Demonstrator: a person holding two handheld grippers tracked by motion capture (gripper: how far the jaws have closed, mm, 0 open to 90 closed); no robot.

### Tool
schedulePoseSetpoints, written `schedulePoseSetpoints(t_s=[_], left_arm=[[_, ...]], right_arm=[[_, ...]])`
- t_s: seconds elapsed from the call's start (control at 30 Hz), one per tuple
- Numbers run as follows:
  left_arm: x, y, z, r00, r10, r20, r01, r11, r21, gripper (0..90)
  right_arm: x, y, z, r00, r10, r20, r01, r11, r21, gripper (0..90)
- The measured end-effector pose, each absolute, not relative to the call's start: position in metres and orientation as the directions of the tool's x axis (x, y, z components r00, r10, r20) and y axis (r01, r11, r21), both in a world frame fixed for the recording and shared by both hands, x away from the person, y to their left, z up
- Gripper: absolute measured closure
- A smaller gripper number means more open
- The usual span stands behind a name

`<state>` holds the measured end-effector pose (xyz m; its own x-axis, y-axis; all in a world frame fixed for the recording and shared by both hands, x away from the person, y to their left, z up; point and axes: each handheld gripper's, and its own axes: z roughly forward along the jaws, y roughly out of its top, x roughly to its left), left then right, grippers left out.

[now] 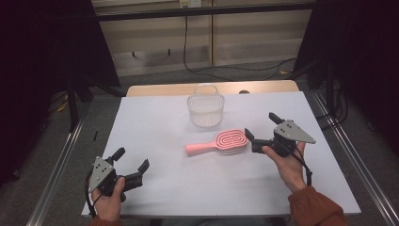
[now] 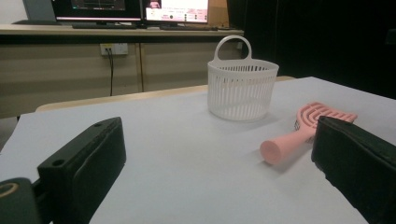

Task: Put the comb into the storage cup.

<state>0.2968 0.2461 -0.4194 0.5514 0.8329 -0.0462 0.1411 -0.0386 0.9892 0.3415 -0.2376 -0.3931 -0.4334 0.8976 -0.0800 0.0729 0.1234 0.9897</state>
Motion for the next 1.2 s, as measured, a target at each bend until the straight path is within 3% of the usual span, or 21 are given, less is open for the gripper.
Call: schedulePoseSetpoints(t_s=[0.87, 1.07, 1.2], left_arm=[[0.298, 0.245, -0.421, 0.559, 0.828, -0.052, 0.15, -0.039, 0.988, 3.3], [0.299, 0.245, -0.421, 0.558, 0.828, -0.052, 0.151, -0.04, 0.988, 3.3], [0.299, 0.246, -0.421, 0.563, 0.825, -0.05, 0.151, -0.043, 0.988, 3.3]], right_arm=[[0.401, -0.203, -0.37, -0.473, 0.872, -0.127, 0.039, 0.164, 0.986, 2.7], [0.41, -0.198, -0.374, -0.48, 0.87, -0.108, 0.038, 0.144, 0.989, 2.8], [0.409, -0.199, -0.39, -0.485, 0.867, -0.115, 0.064, 0.167, 0.984, 9.0]])
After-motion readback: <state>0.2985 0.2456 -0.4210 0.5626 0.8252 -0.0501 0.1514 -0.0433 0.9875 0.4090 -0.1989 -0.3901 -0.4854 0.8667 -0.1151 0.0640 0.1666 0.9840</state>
